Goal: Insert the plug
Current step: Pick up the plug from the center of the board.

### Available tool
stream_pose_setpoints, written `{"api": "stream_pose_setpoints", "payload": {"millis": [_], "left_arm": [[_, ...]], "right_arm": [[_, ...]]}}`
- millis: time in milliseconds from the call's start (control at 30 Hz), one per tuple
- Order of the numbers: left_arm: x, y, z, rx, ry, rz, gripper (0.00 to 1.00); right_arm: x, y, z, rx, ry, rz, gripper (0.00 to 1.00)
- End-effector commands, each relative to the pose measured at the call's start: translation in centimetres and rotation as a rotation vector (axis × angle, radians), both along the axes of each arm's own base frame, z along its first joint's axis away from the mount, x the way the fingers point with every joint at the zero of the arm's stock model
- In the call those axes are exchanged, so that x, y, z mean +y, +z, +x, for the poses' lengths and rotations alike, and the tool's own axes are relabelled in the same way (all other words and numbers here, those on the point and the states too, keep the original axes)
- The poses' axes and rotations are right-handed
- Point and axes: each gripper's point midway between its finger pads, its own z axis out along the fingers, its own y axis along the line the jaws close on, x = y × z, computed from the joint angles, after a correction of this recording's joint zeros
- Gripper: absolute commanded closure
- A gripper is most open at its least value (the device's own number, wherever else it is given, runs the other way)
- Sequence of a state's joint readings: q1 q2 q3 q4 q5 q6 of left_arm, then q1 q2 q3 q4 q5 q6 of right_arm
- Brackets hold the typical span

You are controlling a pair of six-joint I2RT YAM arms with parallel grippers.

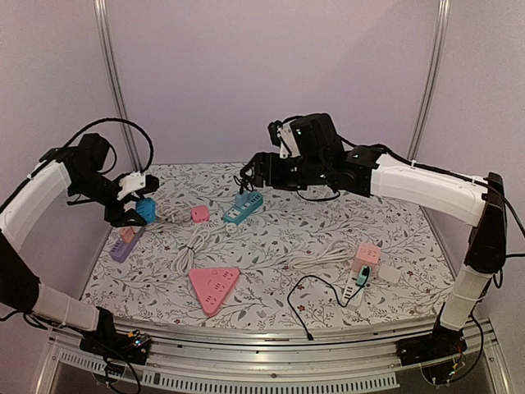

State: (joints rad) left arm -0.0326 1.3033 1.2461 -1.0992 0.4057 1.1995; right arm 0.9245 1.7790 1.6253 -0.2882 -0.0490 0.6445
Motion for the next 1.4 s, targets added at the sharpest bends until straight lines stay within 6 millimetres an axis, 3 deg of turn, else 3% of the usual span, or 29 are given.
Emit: {"api": "stream_pose_setpoints", "payload": {"millis": [0,167,367,467,600,767,833,867,933,967,1033,1167,1233,1333,1367], "left_arm": [[-4.3,3.2,-4.1,0.148,-0.018,-0.261,0.63],[-7.9,5.9,-3.6,0.154,-0.022,-0.408,0.65],[-9.9,3.1,-2.6,0.136,-0.039,-0.255,0.65],[-10.6,2.6,-2.4,0.129,-0.054,-0.237,0.65],[-11.9,2.7,-2.1,0.119,-0.078,-0.228,0.65],[-12.6,1.5,-1.6,0.105,-0.092,-0.175,0.66],[-12.8,1.2,-1.3,0.100,-0.093,-0.160,0.66],[-12.9,1.2,-1.2,0.095,-0.092,-0.158,0.66],[-13.1,1.2,-0.9,0.086,-0.088,-0.156,0.66],[-13.1,1.2,-0.7,0.082,-0.084,-0.154,0.66],[-13.1,1.0,-0.6,0.086,-0.073,-0.150,0.61],[-12.9,0.7,-0.7,0.112,-0.030,-0.154,0.02],[-12.8,0.5,-1.3,0.135,-0.029,-0.158,0.01],[-12.6,-0.5,-2.7,0.185,-0.054,-0.147,0.01],[-12.5,-1.2,-3.2,0.203,-0.063,-0.138,0.01]], "right_arm": [[4.8,-0.9,-2.0,0.063,0.133,0.067,0.28],[9.8,-0.3,-3.4,0.154,0.271,0.258,0.29],[12.9,-0.8,-4.3,0.239,0.305,0.350,0.31],[13.7,-2.3,-4.5,0.268,0.299,0.338,0.31],[14.4,-5.8,-4.4,0.362,0.283,0.315,0.31],[16.1,-6.2,-5.5,0.412,0.359,0.329,0.34],[16.3,-7.0,-5.6,0.426,0.365,0.322,0.43],[16.3,-7.2,-5.8,0.432,0.371,0.320,0.52],[16.4,-7.5,-6.0,0.443,0.389,0.319,0.78],[16.5,-7.5,-6.2,0.446,0.401,0.320,0.85],[16.2,-7.5,-6.4,0.443,0.412,0.313,1.00],[13.5,-8.0,-5.4,0.403,0.376,0.275,1.00],[11.0,-8.1,-4.3,0.366,0.323,0.237,1.00],[5.8,-10.2,-2.8,0.328,0.199,0.084,1.00],[4.2,-9.1,-2.7,0.267,0.188,0.045,1.00]]}}
